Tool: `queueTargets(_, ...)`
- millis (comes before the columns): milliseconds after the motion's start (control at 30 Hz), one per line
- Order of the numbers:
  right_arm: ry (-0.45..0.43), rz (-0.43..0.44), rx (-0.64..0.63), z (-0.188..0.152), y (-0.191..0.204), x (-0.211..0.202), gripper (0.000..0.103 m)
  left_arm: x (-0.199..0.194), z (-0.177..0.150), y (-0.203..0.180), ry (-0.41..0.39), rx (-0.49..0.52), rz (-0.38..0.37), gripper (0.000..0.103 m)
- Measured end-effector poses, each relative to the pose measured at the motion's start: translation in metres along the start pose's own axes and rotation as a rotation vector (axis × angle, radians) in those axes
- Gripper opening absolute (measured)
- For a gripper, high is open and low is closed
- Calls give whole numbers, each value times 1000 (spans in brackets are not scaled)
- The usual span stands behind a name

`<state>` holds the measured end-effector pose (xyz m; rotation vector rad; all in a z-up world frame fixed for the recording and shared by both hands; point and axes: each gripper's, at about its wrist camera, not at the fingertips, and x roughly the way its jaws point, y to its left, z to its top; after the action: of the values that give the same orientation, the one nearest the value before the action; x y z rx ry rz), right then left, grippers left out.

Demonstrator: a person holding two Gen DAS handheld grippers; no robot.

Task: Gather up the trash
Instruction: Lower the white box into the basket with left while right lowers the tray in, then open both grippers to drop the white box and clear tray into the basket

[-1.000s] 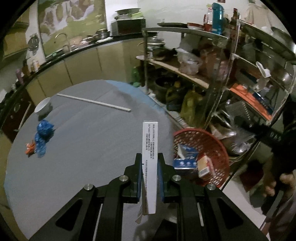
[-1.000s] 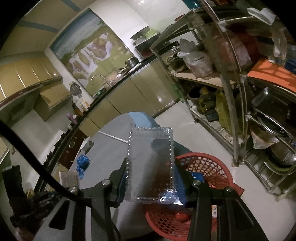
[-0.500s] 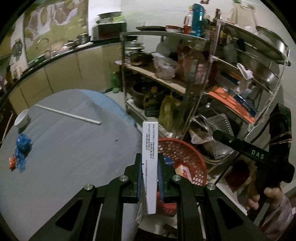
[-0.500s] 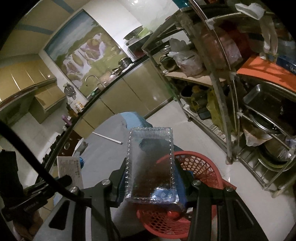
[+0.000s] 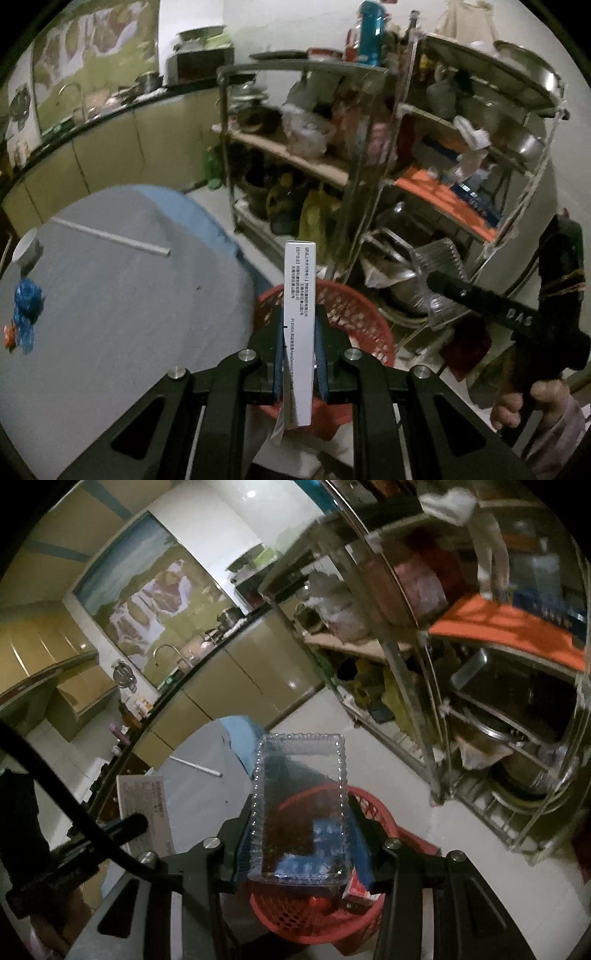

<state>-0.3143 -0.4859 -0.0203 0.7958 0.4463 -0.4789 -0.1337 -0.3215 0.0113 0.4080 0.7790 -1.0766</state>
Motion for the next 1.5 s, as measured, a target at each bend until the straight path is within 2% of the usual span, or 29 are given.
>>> queueTargets(133,27,28,-9,-3,6,13,48,8,1,12,9,-32,2,16)
queueTargets(333,48,49,5,-6,2,24,48,28,3,13,36,-30,-65,16)
queueTargets(567,100,18,53,-15,-17,43,50,55,-8,2,99,-18,-105,16)
queueTargets(1100,118,21,63,-14,-30,61,50,78,-9,-5,125,38,-11,16)
queueTargets(1500,153,14,77,-13,-29,80,50,94,-10,-4,149,39,-15,16)
